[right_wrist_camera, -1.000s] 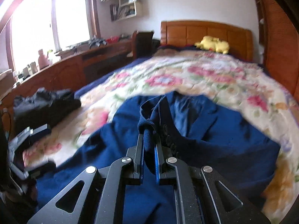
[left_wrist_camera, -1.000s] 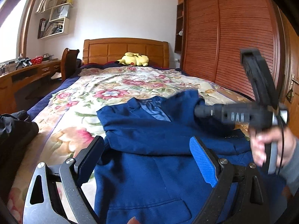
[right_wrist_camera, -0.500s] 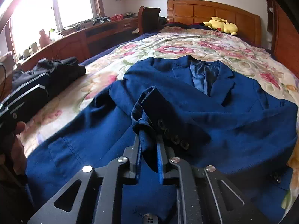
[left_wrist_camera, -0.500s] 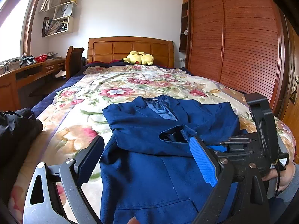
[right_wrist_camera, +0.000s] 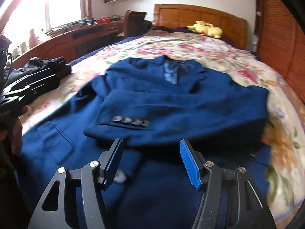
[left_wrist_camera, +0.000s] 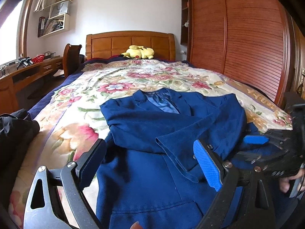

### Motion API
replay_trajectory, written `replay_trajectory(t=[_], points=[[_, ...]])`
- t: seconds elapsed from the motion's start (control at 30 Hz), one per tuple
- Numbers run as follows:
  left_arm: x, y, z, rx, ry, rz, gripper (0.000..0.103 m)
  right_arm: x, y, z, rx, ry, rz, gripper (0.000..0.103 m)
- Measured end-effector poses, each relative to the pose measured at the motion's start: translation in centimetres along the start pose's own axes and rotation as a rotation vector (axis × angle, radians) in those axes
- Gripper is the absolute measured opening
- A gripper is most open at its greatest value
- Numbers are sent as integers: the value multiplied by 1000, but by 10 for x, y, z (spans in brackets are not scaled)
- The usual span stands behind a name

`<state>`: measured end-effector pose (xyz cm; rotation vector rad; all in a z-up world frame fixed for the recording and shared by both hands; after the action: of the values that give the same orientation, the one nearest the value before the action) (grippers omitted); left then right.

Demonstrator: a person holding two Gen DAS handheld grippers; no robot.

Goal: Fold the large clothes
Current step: 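Open the right tool and release the sleeve on the jacket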

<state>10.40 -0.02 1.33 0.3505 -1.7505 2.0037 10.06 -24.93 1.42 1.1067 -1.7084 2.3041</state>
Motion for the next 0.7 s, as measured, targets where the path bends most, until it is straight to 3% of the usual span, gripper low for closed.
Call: replay_trajectory(t=[0.33,0.7], points=[[-23,17,29,-77,46,-118,93,0,21,36,-27,209,-71,63],[-54,39,51,-142,66,-284,93,-16,31,32,-63,182,-97,63]])
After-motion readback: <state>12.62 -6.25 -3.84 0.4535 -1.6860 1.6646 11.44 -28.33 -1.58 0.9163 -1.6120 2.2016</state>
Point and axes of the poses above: each gripper's, at about its wrist camera, not at the fingertips, and x roughly against the way its jaws point, z to its right, y to its underside, the point moved 2 cm from there along -x, roughly the way its jaws point, and after that the axes turned 8 degrees about x, right-handed, at the moved point
